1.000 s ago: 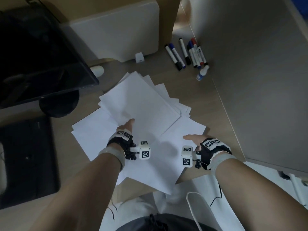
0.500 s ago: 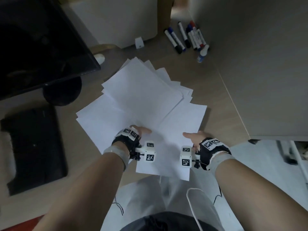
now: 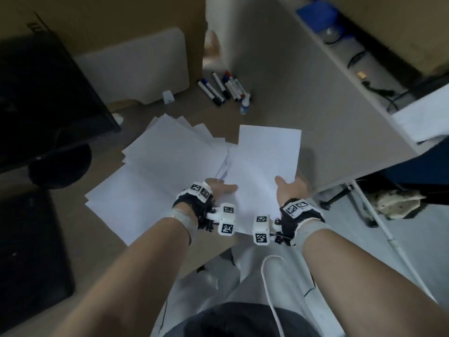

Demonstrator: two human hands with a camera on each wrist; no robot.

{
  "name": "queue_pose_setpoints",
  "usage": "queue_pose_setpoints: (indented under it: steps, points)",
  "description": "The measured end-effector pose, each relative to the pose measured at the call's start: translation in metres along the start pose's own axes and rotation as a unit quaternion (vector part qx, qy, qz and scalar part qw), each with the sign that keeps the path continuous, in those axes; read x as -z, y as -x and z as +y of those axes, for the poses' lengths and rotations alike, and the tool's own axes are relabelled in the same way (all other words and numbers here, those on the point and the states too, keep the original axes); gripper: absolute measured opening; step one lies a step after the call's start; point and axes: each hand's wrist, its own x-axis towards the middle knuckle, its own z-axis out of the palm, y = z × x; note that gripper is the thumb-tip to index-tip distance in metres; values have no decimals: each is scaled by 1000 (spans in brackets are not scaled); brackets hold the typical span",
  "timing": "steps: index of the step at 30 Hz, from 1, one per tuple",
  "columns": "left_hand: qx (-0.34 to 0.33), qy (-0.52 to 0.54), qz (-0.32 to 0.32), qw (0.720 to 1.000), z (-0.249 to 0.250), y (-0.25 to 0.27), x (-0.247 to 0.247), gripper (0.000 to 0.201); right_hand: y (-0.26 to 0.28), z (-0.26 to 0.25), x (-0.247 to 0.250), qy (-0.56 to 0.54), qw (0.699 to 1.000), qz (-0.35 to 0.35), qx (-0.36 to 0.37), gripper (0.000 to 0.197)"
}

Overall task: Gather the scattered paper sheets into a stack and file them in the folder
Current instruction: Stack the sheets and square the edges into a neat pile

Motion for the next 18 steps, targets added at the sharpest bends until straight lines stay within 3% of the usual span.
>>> queue_pose_setpoints:
  steps: [3,8,11,14,18]
  points:
    - [-2,24,22,999,2,-10,26,85,5,-25,2,4,1000,-7,27,32]
    - [-33,91,53,994,18,2,52,46,-11,-73,-32,-26,997,-35,68,47]
    - [-48,120,61,990,36,-10,60,58,-26,-106,-49,-68,992,-53,95,57]
    - [-25,173,134,975,58,-30,70,79,-50,-137,-61,-58,983,-106,140,46]
    - [-18,280,259,924,57,-41,89,56,-68,-167,-96,-8,966,-174,189,50]
